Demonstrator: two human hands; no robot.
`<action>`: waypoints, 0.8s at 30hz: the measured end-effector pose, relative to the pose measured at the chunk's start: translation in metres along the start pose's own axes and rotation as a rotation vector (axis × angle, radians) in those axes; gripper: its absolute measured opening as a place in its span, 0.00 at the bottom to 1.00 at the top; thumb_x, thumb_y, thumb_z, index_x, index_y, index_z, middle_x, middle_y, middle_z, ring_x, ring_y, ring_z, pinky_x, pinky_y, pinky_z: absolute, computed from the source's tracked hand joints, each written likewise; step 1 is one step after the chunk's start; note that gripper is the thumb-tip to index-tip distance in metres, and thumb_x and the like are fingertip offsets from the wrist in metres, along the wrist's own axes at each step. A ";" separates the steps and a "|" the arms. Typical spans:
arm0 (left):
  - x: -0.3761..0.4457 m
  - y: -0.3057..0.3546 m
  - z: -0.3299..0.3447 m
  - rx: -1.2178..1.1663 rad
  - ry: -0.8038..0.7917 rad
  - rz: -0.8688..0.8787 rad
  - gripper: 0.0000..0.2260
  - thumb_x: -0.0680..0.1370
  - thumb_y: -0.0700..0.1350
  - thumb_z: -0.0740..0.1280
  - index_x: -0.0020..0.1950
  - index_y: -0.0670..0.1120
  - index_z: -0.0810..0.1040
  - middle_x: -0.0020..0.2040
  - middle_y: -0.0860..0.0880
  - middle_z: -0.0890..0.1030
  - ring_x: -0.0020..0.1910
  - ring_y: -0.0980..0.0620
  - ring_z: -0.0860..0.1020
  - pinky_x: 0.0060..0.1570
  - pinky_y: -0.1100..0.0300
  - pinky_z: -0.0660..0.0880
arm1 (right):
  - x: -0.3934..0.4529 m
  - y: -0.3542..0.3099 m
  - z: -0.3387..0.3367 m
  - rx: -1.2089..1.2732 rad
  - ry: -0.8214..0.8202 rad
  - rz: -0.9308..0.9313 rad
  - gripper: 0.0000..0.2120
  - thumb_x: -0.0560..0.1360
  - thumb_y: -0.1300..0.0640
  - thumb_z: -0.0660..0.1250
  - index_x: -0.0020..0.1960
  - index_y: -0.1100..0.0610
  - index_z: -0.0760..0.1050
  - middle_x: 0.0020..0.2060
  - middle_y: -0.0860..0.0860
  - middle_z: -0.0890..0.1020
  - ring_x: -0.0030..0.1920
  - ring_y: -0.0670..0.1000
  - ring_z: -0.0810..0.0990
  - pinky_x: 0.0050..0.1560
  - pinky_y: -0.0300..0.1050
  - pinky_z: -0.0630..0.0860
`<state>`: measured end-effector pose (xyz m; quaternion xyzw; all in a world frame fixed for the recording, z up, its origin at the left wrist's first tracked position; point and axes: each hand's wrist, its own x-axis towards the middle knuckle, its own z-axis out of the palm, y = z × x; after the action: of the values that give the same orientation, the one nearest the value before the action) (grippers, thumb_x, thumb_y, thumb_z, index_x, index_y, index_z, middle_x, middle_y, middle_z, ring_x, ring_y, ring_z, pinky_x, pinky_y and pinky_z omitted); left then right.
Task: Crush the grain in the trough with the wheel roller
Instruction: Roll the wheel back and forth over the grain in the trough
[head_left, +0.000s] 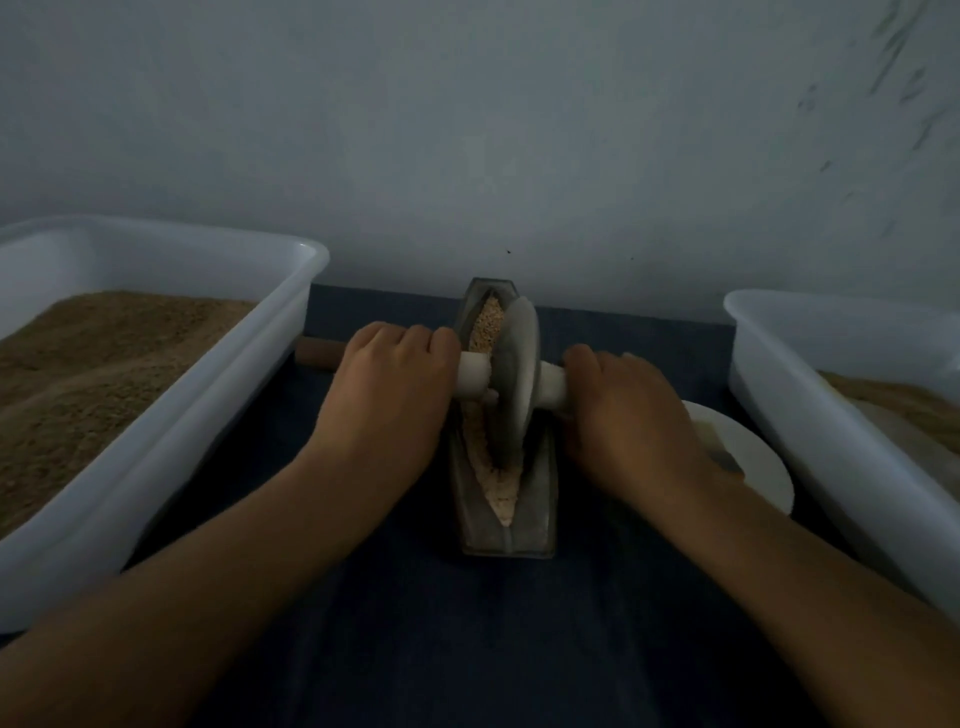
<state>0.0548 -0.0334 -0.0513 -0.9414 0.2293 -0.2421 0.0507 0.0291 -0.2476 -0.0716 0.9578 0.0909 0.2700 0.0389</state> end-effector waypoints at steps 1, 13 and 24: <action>0.007 -0.003 0.004 -0.004 -0.031 -0.012 0.12 0.75 0.48 0.69 0.55 0.50 0.69 0.51 0.50 0.78 0.48 0.51 0.76 0.54 0.56 0.69 | 0.010 0.002 0.004 -0.018 -0.012 -0.001 0.09 0.71 0.56 0.71 0.47 0.56 0.72 0.38 0.52 0.78 0.36 0.56 0.75 0.44 0.50 0.68; 0.092 -0.022 0.025 0.068 -0.225 -0.040 0.13 0.78 0.42 0.66 0.61 0.43 0.71 0.56 0.42 0.79 0.53 0.42 0.79 0.50 0.48 0.74 | 0.098 0.032 0.034 -0.047 -0.256 0.069 0.14 0.72 0.47 0.71 0.56 0.50 0.77 0.51 0.54 0.81 0.49 0.57 0.80 0.39 0.45 0.67; 0.036 -0.007 0.016 0.050 -0.035 -0.037 0.10 0.76 0.46 0.68 0.53 0.47 0.69 0.49 0.48 0.79 0.45 0.48 0.77 0.45 0.55 0.68 | 0.033 0.011 0.012 -0.014 -0.033 0.022 0.11 0.71 0.51 0.70 0.49 0.52 0.72 0.41 0.51 0.80 0.40 0.57 0.79 0.33 0.45 0.61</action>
<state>0.0935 -0.0439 -0.0482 -0.9479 0.2050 -0.2323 0.0738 0.0646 -0.2522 -0.0641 0.9628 0.0778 0.2551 0.0441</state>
